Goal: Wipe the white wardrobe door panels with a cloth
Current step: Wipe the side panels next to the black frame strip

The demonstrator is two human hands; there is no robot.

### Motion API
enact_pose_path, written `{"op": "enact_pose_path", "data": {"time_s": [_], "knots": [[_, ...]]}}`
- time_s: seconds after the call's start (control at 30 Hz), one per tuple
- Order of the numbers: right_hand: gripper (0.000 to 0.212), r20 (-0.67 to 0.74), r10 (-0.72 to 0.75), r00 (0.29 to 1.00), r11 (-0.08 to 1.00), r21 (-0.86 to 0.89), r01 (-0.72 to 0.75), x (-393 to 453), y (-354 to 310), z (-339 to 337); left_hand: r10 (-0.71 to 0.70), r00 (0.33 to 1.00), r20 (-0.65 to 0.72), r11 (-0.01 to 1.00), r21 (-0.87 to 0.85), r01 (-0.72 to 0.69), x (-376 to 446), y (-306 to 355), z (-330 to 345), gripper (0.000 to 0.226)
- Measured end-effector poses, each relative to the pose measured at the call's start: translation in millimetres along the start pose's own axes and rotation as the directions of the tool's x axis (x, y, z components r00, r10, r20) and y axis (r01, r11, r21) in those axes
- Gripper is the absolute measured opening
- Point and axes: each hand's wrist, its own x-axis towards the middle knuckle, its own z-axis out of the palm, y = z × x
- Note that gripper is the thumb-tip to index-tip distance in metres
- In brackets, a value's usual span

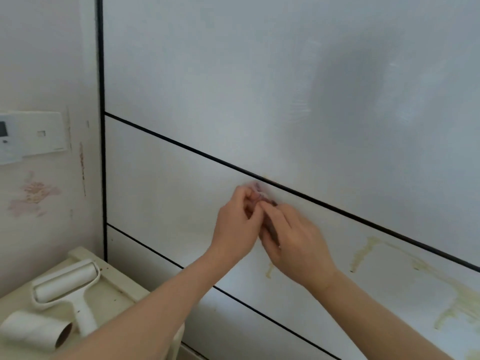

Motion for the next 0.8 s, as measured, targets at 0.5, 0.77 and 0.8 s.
{"op": "enact_pose_path", "data": {"time_s": [0.5, 0.77, 0.8], "knots": [[0.018, -0.147, -0.050, 0.988, 0.976, -0.215, 0.018, 57, -15, 56, 0.643, 0.743, -0.184, 0.738, 0.408, -0.537, 94, 43, -31, 0.049], [0.036, -0.057, -0.137, 0.989, 0.968, -0.219, 0.121, -10, 11, 31, 0.844, 0.258, 0.471, -0.118, 0.631, -0.766, 136, 55, -16, 0.043], [0.032, -0.122, -0.065, 0.990, 0.966, -0.255, 0.032, -4, 16, 23, 0.828, 0.259, 0.497, -0.140, 0.630, -0.764, 137, 54, -13, 0.046]]}}
